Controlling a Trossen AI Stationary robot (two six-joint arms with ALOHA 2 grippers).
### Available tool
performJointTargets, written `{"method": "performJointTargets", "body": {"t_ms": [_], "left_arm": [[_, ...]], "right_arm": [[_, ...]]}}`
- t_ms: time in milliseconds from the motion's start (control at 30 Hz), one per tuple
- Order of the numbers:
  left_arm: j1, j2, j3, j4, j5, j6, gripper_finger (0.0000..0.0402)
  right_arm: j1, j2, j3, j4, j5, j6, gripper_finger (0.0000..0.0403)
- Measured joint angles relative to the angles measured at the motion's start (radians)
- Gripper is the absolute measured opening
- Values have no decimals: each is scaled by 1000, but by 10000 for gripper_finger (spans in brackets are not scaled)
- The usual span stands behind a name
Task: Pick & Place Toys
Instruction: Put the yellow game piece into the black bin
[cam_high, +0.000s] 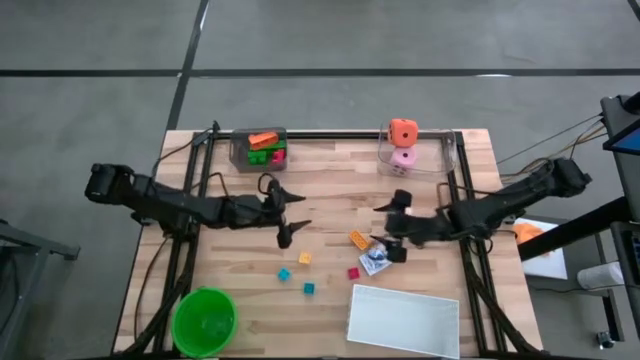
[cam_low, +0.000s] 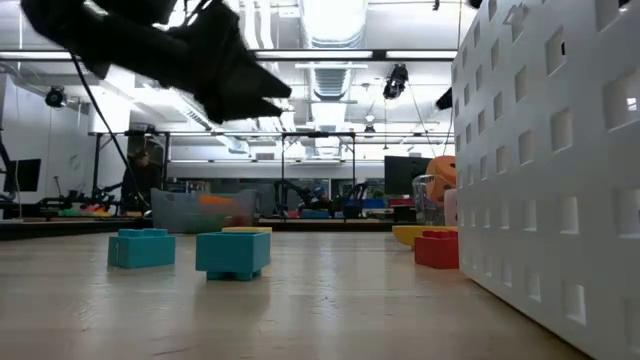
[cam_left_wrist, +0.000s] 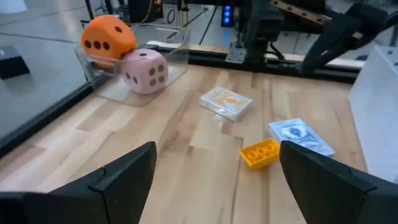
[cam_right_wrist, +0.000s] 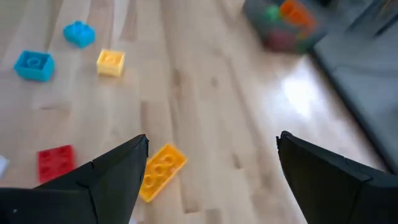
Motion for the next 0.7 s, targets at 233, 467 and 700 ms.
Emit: {"method": "performJointTargets", "body": {"t_ms": [233, 467, 700], "left_arm": [[8, 0, -157, 252, -51, -50, 341], [13, 0, -195, 358, -52, -28, 341], [12, -1, -198, 315, -43, -16, 341]], "right_arm": [[-151, 247, 215, -199, -199, 173, 351], [-218, 442, 398, -363, -316, 268, 351], [-220, 567, 500, -417, -414, 308, 351]]}}
